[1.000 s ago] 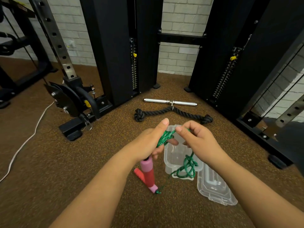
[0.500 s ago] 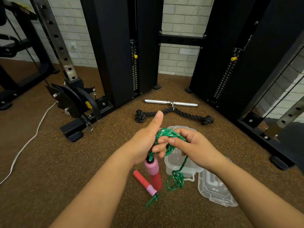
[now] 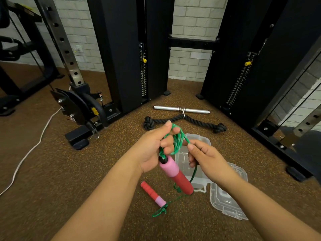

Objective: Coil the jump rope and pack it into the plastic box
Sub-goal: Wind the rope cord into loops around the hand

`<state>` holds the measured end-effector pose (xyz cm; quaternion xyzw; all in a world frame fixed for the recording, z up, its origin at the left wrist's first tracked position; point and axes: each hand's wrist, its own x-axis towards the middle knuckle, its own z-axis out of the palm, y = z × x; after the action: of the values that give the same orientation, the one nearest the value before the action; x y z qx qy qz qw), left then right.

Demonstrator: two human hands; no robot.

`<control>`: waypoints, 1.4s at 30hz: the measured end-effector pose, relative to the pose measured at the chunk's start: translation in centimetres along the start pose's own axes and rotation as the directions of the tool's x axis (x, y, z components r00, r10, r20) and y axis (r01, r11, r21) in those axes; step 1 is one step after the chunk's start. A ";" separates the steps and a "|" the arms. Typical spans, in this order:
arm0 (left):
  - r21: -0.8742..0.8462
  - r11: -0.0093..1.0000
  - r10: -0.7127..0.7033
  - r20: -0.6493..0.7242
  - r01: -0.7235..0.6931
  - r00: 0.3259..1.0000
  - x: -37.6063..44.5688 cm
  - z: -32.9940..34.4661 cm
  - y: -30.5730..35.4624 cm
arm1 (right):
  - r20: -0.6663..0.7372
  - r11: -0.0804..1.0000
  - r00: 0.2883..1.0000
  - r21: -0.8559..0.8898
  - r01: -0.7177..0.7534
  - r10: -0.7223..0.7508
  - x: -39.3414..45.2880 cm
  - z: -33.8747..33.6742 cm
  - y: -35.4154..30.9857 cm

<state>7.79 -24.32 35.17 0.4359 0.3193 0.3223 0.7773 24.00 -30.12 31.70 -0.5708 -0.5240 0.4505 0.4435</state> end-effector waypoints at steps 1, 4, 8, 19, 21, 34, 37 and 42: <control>-0.048 0.999 0.016 -0.014 -0.016 1.000 0.0 -0.2 0.3 | -0.009 1.000 1.000 -0.025 -0.012 0.011 0.0 0.1 0.4; -0.137 0.990 0.020 -0.022 -0.023 1.000 0.1 -0.5 0.8 | 0.015 0.979 0.999 -0.204 -0.030 0.033 -0.4 0.7 1.2; -0.084 0.996 0.036 -0.070 -0.042 0.997 -0.1 -0.2 0.7 | 0.181 0.803 0.982 -0.575 0.156 -0.061 -1.1 1.6 0.7; 0.639 0.765 0.052 -0.174 0.072 0.983 -0.2 -1.0 -1.1 | 0.274 0.807 0.933 -0.482 0.343 -0.233 -1.9 1.9 -3.4; 0.675 0.729 0.012 -0.177 0.112 0.984 -0.3 -1.0 -1.2 | 0.189 0.868 0.955 -0.405 0.286 -0.227 -1.7 1.2 -4.1; 0.333 0.943 -0.056 0.117 0.014 0.992 -0.4 -1.0 -0.1 | 0.015 0.973 0.984 0.144 -0.180 0.179 0.1 -1.3 -3.0; 0.303 0.953 0.005 0.048 -0.020 0.999 -0.4 -1.2 0.2 | 0.142 0.938 0.964 0.235 -0.254 0.226 0.1 -1.3 -2.3; 0.299 0.952 0.081 -0.057 -0.060 0.995 -0.2 -1.7 0.7 | 0.280 0.980 0.945 0.055 -0.189 0.167 -0.5 -0.2 -2.1</control>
<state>6.20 -23.46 35.11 0.5476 0.3747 0.3129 0.6796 23.81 -30.46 33.79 -0.5294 -0.5079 0.5842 0.3471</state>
